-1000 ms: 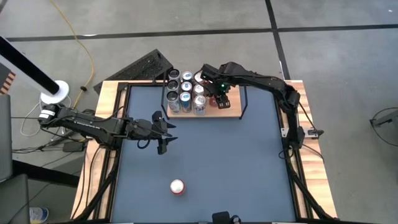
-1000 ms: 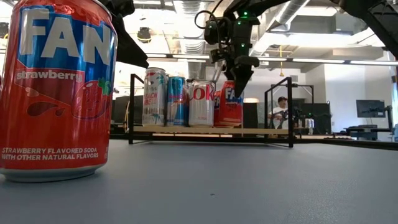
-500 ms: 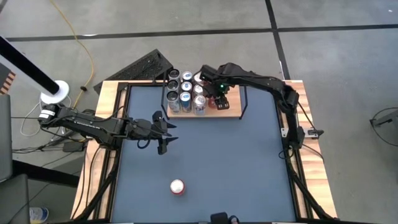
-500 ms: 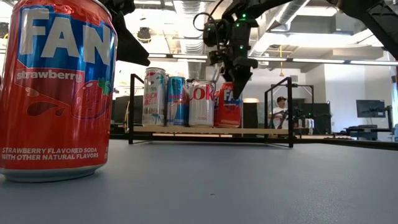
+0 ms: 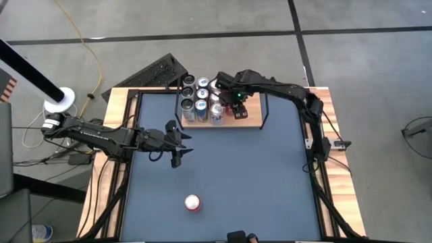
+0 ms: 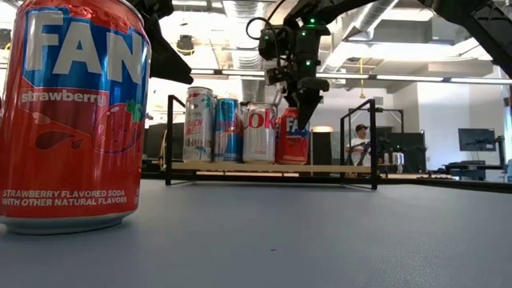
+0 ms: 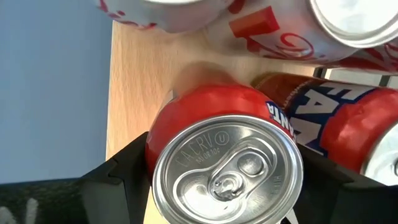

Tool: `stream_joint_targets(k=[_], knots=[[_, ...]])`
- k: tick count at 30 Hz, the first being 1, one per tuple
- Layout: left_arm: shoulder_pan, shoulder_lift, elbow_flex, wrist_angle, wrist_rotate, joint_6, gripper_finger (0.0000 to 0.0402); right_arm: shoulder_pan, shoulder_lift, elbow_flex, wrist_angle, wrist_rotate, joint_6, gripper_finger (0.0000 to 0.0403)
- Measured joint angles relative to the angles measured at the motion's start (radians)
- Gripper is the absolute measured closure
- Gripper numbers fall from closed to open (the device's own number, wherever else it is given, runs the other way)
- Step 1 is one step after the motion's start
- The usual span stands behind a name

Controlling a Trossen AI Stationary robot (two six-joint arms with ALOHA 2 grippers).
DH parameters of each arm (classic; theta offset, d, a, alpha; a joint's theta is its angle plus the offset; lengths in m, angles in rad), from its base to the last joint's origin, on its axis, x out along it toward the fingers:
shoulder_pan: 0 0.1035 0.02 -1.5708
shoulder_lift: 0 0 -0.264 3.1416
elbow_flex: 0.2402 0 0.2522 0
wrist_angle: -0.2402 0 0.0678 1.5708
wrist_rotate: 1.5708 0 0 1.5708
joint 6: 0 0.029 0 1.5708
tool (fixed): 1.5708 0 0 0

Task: Place canned beverage on shelf
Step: Put the right red soda can aligned with the other red soda can on the shelf

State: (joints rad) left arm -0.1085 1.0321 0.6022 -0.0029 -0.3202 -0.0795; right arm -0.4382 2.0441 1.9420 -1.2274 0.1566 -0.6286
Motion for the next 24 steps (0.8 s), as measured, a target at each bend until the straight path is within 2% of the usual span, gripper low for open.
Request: stream_joint_targets(k=[4, 13, 24], knots=[[0.0, 0.0, 0.0, 0.0, 0.0, 0.005, 0.0163, 0.005, 0.0, 0.0, 0.0, 0.0, 0.024, 0.011], [0.0, 0.0, 0.0, 0.002, 0.0, 0.005, 0.0163, 0.008, -0.003, 0.0, -0.009, 0.004, 0.05, 0.0053], [0.0, 0.0, 0.0, 0.002, -0.001, 0.005, 0.0163, 0.007, -0.032, 0.0, -0.032, 0.047, 0.055, 0.0054]])
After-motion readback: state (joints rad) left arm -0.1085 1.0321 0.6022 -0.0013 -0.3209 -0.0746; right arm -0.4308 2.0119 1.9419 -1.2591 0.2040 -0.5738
